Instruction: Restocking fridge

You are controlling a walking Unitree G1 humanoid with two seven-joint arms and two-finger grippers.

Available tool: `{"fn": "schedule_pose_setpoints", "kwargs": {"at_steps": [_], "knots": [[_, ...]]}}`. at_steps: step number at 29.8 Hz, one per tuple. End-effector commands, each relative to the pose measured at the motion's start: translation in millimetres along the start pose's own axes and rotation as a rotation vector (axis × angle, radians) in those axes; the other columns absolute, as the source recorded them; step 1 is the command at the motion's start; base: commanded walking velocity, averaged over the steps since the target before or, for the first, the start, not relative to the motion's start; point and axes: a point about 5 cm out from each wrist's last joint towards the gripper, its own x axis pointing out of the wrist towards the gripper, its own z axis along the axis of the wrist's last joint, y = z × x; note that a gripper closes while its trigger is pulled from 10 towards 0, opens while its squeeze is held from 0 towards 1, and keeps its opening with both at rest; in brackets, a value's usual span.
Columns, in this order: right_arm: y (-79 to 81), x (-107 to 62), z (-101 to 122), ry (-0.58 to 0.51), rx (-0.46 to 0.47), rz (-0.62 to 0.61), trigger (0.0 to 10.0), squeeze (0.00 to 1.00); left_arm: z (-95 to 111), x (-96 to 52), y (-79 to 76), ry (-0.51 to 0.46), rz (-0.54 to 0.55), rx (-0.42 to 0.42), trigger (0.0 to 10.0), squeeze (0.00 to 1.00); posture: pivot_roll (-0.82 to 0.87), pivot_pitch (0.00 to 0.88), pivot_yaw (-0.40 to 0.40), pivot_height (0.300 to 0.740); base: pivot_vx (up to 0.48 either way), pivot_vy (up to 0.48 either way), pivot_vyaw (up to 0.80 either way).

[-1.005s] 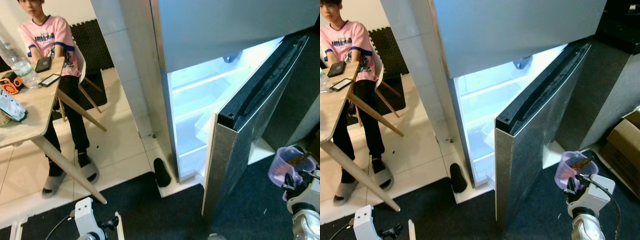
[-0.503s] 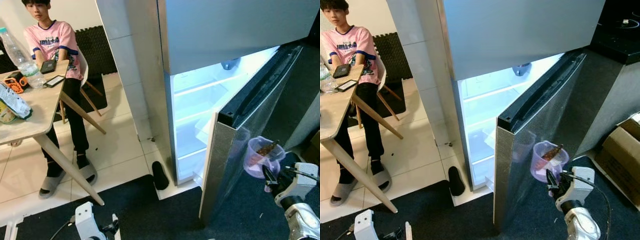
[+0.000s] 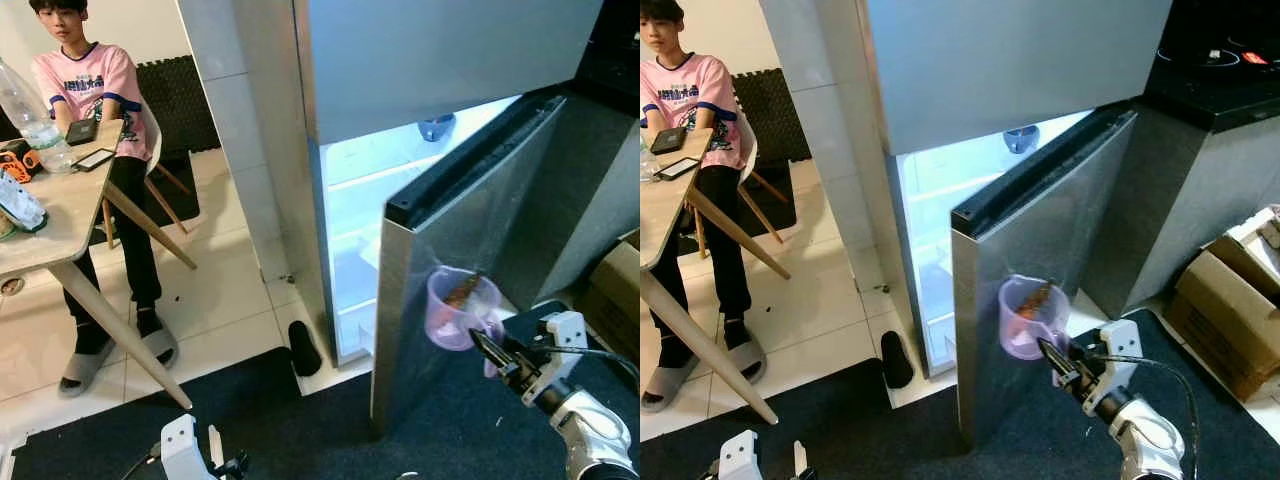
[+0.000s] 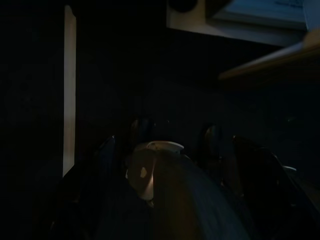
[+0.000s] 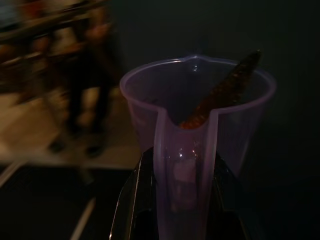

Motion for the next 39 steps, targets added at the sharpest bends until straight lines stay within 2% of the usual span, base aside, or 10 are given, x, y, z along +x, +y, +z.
{"fn": "schedule_pose_setpoints", "kwargs": {"at_steps": [1,7,11,13,19,25,28,30,38,39], "knots": [[9.6,8.9,3.9,0.002,-0.022,0.105,10.0,0.0,-3.4,0.5,-2.2,0.014,-0.002,0.004,10.0,0.0,-0.12,0.02,0.011,0.74,-0.345,0.0,0.0],[14.9,7.0,5.2,0.026,-0.019,0.217,10.0,0.0,-4.7,1.0,-4.3,0.017,-0.01,0.002,10.0,0.0,-0.12,0.02,0.011,0.74,-0.341,0.0,0.0],[21.9,-2.0,0.5,0.074,0.006,0.334,10.0,0.0,-6.6,1.0,-5.3,0.023,-0.014,0.002,10.0,0.0,-0.13,0.021,0.009,0.74,-0.344,0.0,0.0],[23.7,-1.3,0.0,0.081,0.001,0.345,10.0,0.0,-6.7,1.1,-5.5,0.023,-0.015,0.002,10.0,0.0,-0.13,0.021,0.009,0.74,-0.345,0.0,0.0],[28.9,9.5,0.8,0.074,-0.03,0.326,10.0,0.0,-3.2,1.7,-6.0,0.001,-0.014,-0.009,10.0,0.0,-0.13,0.02,0.011,0.74,-0.172,0.0,0.0],[31.1,22.0,1.3,0.059,-0.046,0.245,10.0,0.0,0.7,1.3,-4.4,-0.016,-0.022,-0.009,10.0,0.0,-0.13,0.02,0.012,0.74,0.0,0.0,0.0],[29.5,25.1,0.7,0.082,-0.006,0.215,10.0,0.0,1.4,1.2,-3.6,-0.018,-0.018,-0.006,10.0,0.0,-0.13,0.021,0.014,0.74,0.0,0.0,0.0],[29.4,25.7,4.4,0.056,0.053,0.232,10.0,0.0,2.9,1.3,-3.6,-0.026,-0.019,-0.009,10.0,0.0,-0.13,0.021,0.014,0.74,0.0,0.0,-0.79],[29.1,23.9,11.1,0.012,0.073,0.258,10.0,0.0,10.8,3.6,-8.4,-0.061,-0.045,-0.018,10.0,0.0,-0.12,0.022,0.013,0.74,0.0,0.0,-0.8],[29.3,24.1,12.9,0.002,0.079,0.267,10.0,0.0,16.5,4.9,-11.0,-0.083,-0.057,-0.018,10.0,0.0,-0.12,0.022,0.013,0.74,0.0,0.0,-0.8]]}}
